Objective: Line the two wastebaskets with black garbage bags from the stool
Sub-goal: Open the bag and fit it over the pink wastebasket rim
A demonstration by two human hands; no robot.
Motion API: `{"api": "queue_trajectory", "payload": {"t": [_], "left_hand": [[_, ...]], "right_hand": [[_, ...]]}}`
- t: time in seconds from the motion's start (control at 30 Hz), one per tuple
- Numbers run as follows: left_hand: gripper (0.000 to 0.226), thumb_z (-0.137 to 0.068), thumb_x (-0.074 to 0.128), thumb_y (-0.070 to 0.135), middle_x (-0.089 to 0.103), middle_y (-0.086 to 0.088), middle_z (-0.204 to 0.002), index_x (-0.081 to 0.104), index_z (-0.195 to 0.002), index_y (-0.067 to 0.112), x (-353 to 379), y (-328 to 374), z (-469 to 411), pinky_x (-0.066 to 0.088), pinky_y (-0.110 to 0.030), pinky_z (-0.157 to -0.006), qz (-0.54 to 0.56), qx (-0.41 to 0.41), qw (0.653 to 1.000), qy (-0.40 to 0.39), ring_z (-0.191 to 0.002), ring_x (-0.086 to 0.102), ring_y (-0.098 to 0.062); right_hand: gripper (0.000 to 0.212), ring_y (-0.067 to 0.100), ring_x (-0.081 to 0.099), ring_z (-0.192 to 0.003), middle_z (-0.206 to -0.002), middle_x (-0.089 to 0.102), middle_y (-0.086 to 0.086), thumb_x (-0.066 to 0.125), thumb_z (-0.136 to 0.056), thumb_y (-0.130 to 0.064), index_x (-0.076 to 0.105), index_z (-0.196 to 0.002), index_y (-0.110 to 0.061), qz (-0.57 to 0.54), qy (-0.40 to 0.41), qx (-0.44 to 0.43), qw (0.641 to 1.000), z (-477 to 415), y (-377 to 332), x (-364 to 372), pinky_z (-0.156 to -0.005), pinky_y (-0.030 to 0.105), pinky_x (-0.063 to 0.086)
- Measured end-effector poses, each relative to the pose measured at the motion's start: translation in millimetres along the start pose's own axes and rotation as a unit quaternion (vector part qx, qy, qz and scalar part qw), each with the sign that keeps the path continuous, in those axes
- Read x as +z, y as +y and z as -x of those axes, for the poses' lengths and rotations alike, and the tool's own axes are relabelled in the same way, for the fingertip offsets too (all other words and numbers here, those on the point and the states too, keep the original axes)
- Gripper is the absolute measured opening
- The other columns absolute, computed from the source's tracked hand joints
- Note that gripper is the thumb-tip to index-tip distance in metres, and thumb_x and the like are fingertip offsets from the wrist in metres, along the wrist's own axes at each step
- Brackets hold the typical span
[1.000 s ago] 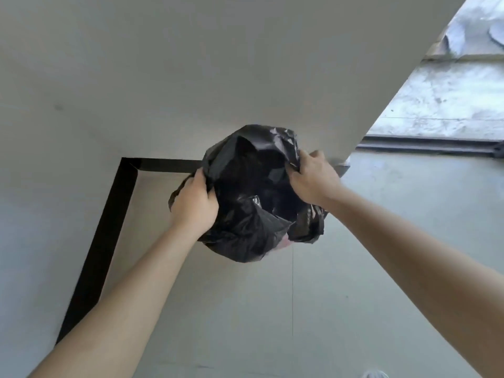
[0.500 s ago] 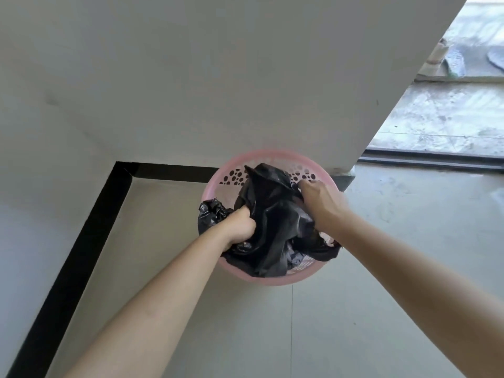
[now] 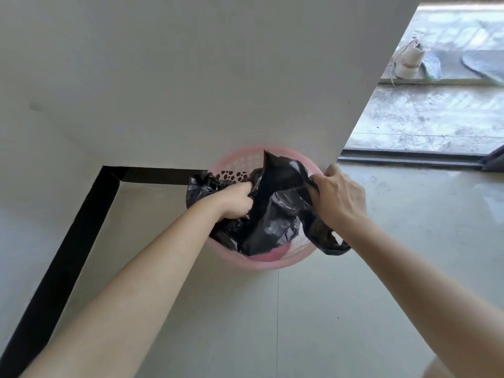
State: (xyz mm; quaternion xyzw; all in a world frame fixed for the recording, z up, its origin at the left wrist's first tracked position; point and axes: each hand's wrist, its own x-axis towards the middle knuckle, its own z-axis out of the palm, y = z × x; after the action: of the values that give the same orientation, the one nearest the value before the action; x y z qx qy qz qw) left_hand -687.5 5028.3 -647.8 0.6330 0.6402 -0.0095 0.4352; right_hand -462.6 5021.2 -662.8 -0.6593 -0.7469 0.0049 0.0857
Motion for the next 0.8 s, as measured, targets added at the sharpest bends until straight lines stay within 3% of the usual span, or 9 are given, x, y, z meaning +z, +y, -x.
{"api": "queue_trajectory", "payload": {"t": [0.17,0.27,0.37,0.43,0.5,0.57,0.63,0.7,0.8], "left_hand": [[0.062,-0.085,0.037,0.0,0.054,0.004,-0.137,0.045,-0.138,0.031,-45.9,-18.2,33.1,0.037,-0.025,-0.1,0.014,0.093,0.981,0.171,-0.124,0.049,-0.015],[0.061,-0.082,0.045,0.0,0.05,-0.006,-0.129,0.044,-0.138,0.023,-42.4,-43.4,44.6,0.046,-0.036,-0.086,-0.117,0.041,0.934,0.335,-0.116,0.05,-0.027],[0.063,-0.072,0.058,-0.002,0.047,-0.015,-0.114,0.053,-0.132,0.015,-19.6,-54.0,50.8,0.042,-0.047,-0.078,-0.277,-0.012,0.868,0.412,-0.102,0.045,-0.037],[0.066,-0.068,0.061,0.004,0.047,-0.02,-0.118,0.05,-0.131,0.016,-6.7,-52.6,54.1,0.033,-0.05,-0.081,-0.312,-0.065,0.836,0.447,-0.105,0.043,-0.04],[0.069,-0.072,0.06,0.017,0.042,-0.022,-0.128,0.038,-0.137,0.017,-1.2,-48.8,58.4,0.031,-0.05,-0.085,-0.269,-0.158,0.861,0.402,-0.111,0.04,-0.04],[0.057,-0.081,0.05,0.02,0.045,-0.024,-0.128,0.035,-0.136,0.013,1.0,-41.4,57.0,0.037,-0.05,-0.088,-0.171,-0.195,0.905,0.337,-0.112,0.045,-0.043],[0.04,-0.087,0.043,0.015,0.051,-0.025,-0.121,0.043,-0.126,0.008,6.7,-26.1,52.9,0.041,-0.048,-0.085,-0.138,-0.129,0.924,0.333,-0.107,0.051,-0.046],[0.033,-0.089,0.042,0.011,0.053,-0.025,-0.115,0.048,-0.121,0.005,15.9,-8.4,48.0,0.041,-0.048,-0.082,-0.136,-0.022,0.918,0.373,-0.1,0.053,-0.047],[0.03,-0.086,0.045,0.01,0.056,-0.02,-0.109,0.055,-0.114,0.006,25.5,12.2,37.0,0.04,-0.05,-0.087,-0.109,0.047,0.912,0.393,-0.099,0.052,-0.043]], "right_hand": [[0.014,0.029,0.048,-0.063,-0.088,0.045,0.009,0.057,-0.094,-0.022,0.066,-0.096,-0.011,0.032,0.012,0.054,0.998,-11.9,27.6,-13.1,-0.055,0.033,0.034],[0.02,0.035,0.059,-0.08,-0.103,0.052,0.012,0.051,-0.093,-0.02,0.062,-0.109,-0.014,-0.02,-0.001,0.122,0.992,-14.2,35.1,-6.5,-0.062,0.035,0.037],[0.035,0.038,0.06,-0.095,-0.117,0.054,0.013,0.047,-0.091,-0.02,0.056,-0.124,-0.021,-0.081,-0.015,0.153,0.985,-8.6,30.9,2.6,-0.072,0.039,0.04],[0.031,0.038,0.059,-0.094,-0.114,0.054,0.013,0.043,-0.089,-0.022,0.057,-0.117,-0.018,-0.116,-0.001,0.159,0.98,-5.3,26.9,5.2,-0.073,0.039,0.037],[0.029,0.037,0.056,-0.094,-0.11,0.056,0.013,0.039,-0.087,-0.024,0.057,-0.108,-0.017,-0.172,0.015,0.184,0.968,-4.8,25.6,2.9,-0.075,0.039,0.034],[0.028,0.033,0.052,-0.091,-0.106,0.061,0.014,0.035,-0.088,-0.026,0.056,-0.103,-0.017,-0.251,0.014,0.193,0.948,-5.2,24.5,-0.6,-0.075,0.038,0.034],[0.03,0.029,0.052,-0.088,-0.099,0.064,0.011,0.032,-0.095,-0.032,0.058,-0.098,-0.018,-0.336,-0.002,0.179,0.925,-6.2,19.1,-6.6,-0.074,0.036,0.035],[0.035,0.021,0.058,-0.086,-0.091,0.065,-0.001,0.031,-0.099,-0.044,0.058,-0.09,-0.024,-0.401,-0.015,0.157,0.902,-5.5,8.5,-13.7,-0.07,0.031,0.039],[0.026,0.011,0.059,-0.085,-0.088,0.063,-0.011,0.036,-0.099,-0.043,0.057,-0.091,-0.03,-0.417,0.015,0.094,0.904,-2.6,-4.4,-16.9,-0.075,0.027,0.044]]}}
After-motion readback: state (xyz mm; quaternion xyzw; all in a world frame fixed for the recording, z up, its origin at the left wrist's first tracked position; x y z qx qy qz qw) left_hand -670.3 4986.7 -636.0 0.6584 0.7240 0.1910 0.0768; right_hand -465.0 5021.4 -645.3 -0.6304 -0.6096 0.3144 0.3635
